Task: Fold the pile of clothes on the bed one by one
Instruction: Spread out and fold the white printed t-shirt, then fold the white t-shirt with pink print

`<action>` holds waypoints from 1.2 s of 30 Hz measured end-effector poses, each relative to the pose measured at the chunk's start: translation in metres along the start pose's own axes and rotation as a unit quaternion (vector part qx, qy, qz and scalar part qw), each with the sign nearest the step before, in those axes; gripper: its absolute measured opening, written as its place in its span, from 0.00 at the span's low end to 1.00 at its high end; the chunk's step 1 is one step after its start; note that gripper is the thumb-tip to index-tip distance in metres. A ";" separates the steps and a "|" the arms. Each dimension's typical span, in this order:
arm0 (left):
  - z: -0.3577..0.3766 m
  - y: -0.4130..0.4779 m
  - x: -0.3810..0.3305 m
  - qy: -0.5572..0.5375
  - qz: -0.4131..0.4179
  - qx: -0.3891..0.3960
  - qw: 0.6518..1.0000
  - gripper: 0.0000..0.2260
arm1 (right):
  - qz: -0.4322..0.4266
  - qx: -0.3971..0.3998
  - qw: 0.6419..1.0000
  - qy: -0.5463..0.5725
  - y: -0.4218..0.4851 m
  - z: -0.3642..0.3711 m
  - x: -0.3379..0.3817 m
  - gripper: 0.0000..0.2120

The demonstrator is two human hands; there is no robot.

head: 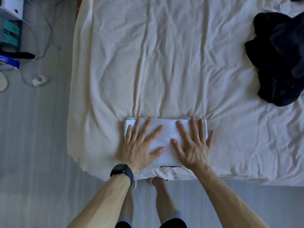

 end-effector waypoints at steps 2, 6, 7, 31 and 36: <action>0.000 0.000 0.002 0.008 0.007 -0.003 1.000 0.34 | -0.003 -0.004 1.000 0.001 0.000 0.002 -0.001 0.32; 0.019 0.002 0.019 0.010 0.023 0.002 1.000 0.39 | -0.013 -0.002 1.000 0.010 0.000 0.023 -0.004 0.34; 0.024 0.005 0.021 0.013 0.026 0.009 1.000 0.39 | -0.014 -0.005 1.000 0.013 0.003 0.025 -0.003 0.34; -0.356 -0.100 0.095 -0.019 -0.011 0.108 0.994 0.25 | 0.026 -0.043 0.997 0.053 -0.115 -0.329 0.194 0.20; -0.499 -0.132 0.131 -0.048 0.032 0.029 0.998 0.25 | 0.056 -0.145 0.985 0.074 -0.149 -0.437 0.287 0.20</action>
Point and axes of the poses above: each hand's wrist, its own y-axis towards the middle knuckle, its own z-axis out of the palm, x = y × z, the point moved 10 cm from there along y, towards the middle knuckle, and after that the axes turned 15 degrees about -y, right-handed, at the moved point
